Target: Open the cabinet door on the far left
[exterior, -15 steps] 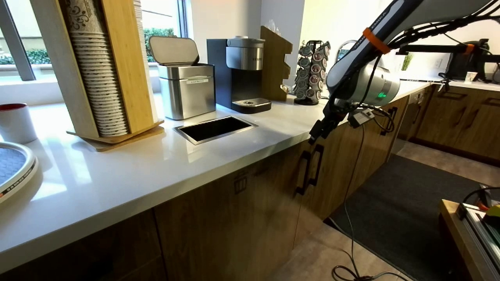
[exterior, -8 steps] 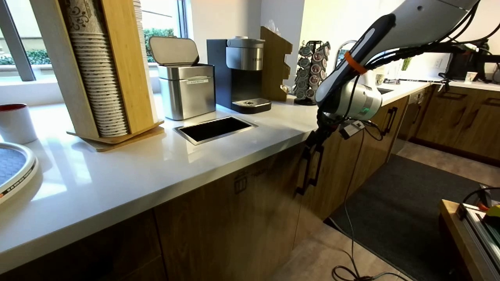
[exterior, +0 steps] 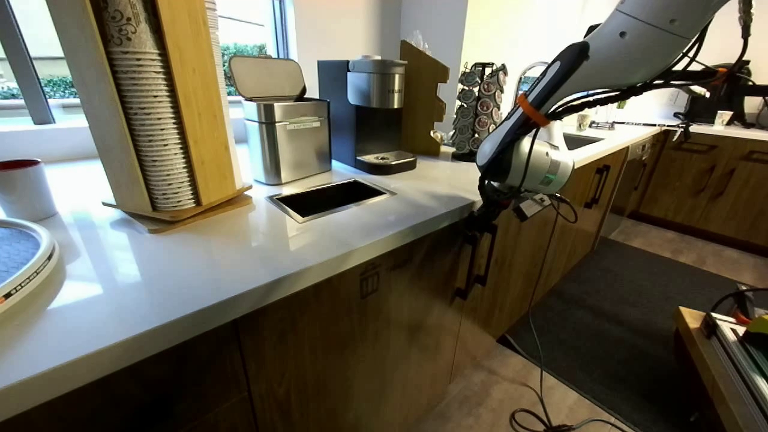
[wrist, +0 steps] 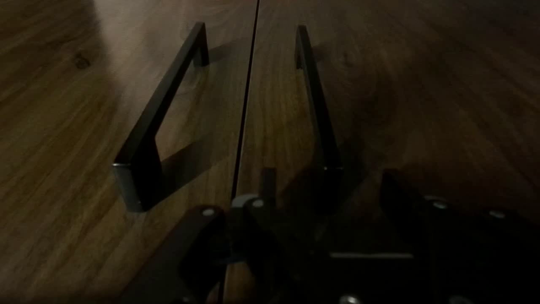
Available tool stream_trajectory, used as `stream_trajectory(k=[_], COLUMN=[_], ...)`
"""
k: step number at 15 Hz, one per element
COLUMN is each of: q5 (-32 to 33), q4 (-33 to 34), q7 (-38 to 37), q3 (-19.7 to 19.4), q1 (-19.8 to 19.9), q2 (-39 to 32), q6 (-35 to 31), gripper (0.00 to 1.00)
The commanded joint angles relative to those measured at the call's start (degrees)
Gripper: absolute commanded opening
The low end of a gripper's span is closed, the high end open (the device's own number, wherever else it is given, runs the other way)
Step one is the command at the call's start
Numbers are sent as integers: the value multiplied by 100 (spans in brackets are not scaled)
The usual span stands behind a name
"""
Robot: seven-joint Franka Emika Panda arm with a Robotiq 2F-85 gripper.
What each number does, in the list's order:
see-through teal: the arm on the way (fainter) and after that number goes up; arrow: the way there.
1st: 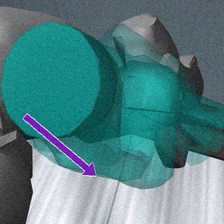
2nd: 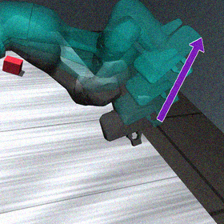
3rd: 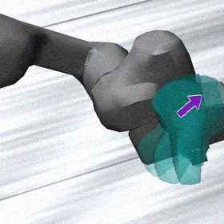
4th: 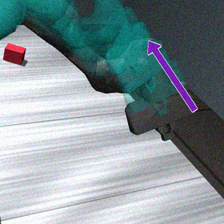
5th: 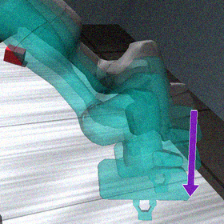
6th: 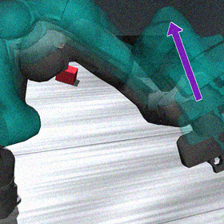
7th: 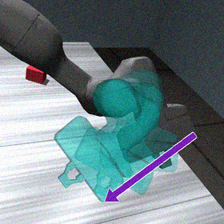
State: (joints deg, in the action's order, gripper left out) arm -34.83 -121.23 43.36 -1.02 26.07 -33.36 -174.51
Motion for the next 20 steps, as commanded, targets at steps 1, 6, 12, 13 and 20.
stream_trajectory(k=[1, 6, 12, 13, 20], q5=[-35, -1, 134, 127, -104], q4=[157, 88, -694, -847, -1890], q7=[147, -48, -889, -984, -1902], q3=[159, -13, -915, -1037, -1461], q1=[156, -4, -938, -1080, -1695], q2=[-201, -177, 405, 514, 1284], q6=[-165, -95, 560, 692, 1249], gripper=[40, 0, 3, 3, 3])
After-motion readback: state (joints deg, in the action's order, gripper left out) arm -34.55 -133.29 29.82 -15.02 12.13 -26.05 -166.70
